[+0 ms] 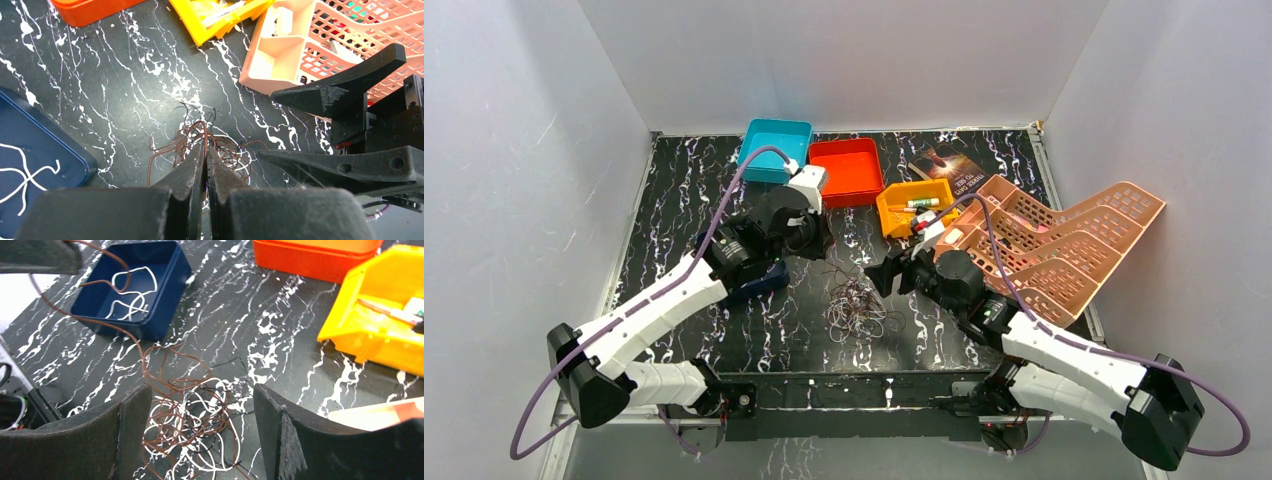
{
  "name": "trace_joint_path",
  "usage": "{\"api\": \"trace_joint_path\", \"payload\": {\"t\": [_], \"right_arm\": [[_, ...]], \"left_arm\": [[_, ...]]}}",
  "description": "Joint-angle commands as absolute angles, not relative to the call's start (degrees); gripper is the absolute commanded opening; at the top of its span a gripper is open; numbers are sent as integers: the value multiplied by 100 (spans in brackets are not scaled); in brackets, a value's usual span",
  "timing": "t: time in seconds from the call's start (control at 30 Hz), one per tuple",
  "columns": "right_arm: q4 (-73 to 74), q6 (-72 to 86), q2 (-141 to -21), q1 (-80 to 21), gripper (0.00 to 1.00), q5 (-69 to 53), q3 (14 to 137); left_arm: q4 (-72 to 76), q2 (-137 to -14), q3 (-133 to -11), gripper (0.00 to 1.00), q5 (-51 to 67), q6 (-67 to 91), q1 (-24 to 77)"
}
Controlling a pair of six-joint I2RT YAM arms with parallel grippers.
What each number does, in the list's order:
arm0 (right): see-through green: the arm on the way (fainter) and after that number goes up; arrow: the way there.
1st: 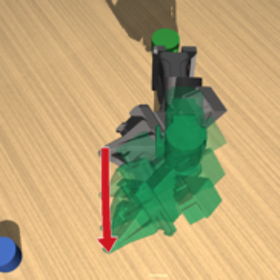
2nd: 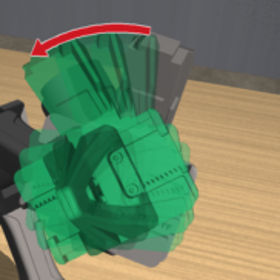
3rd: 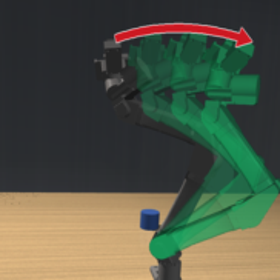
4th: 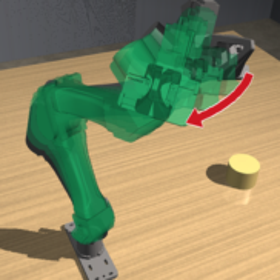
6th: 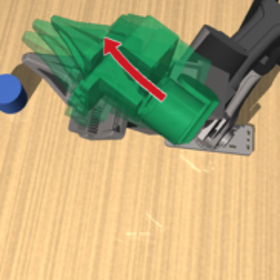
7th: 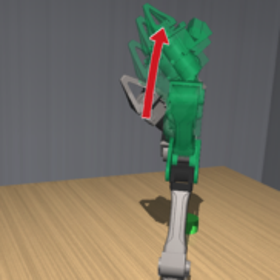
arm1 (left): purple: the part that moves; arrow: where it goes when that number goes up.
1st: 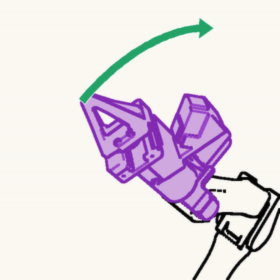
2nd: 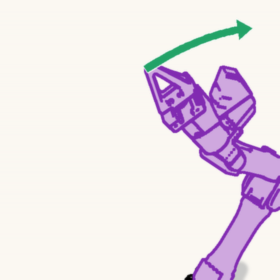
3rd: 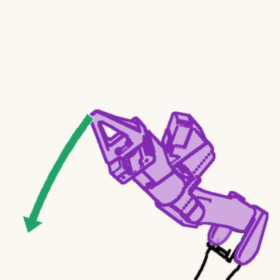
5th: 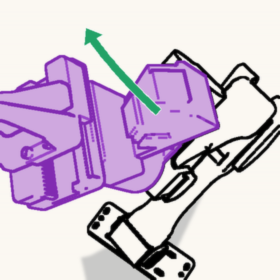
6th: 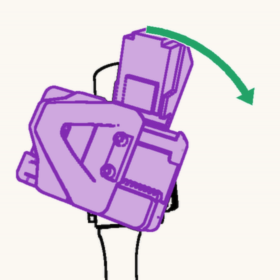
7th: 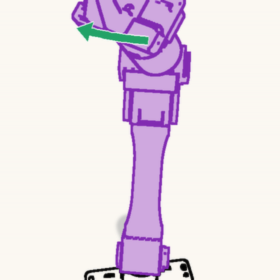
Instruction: Untangle the cables
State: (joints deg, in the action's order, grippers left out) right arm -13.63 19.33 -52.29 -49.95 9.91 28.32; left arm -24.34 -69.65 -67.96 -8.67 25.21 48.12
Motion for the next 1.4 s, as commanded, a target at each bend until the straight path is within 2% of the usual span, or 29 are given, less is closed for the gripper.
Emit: {"api": "trace_joint_path", "payload": {"t": [0.0, 0.07, 0.13, 0.27, 0.47, 0.63, 0.93, 1.1, 1.37], "right_arm": [[-1977, 1461, -4891, -5025, 83, 340, 2987], [-1901, 1201, -4758, -5022, 87, -155, 2979], [-1933, 941, -4643, -5015, 88, -980, 2944], [-2128, 810, -4621, -5024, 88, -1726, 2952], [-2774, 686, -5018, -5024, 88, -1270, 3054], [-3378, 573, -5833, -5018, 86, -1149, 3400], [-4410, 775, -7282, -5023, 77, -476, 3927], [-5104, 1059, -7979, -5017, 74, -352, 3920], [-5498, 1713, -8745, -5015, 63, -356, 3744]], "left_arm": [[-2546, -6807, -7238, 0, -678, 2088, 4795], [-2628, -6829, -7403, 0, -797, 2030, 4790], [-2672, -6831, -7537, 0, -905, 1950, 4781], [-2775, -6866, -7841, 0, -917, 1769, 4782], [-2725, -6885, -8058, 0, -666, 1543, 4780], [-2782, -6954, -8243, 0, -536, 1460, 4782], [-2887, -7042, -8728, 0, -166, 1380, 4781], [-3055, -7233, -9382, 0, 86, 1345, 4778], [-3489, -7734, -10926, 0, 37, 1273, 4777]]}}
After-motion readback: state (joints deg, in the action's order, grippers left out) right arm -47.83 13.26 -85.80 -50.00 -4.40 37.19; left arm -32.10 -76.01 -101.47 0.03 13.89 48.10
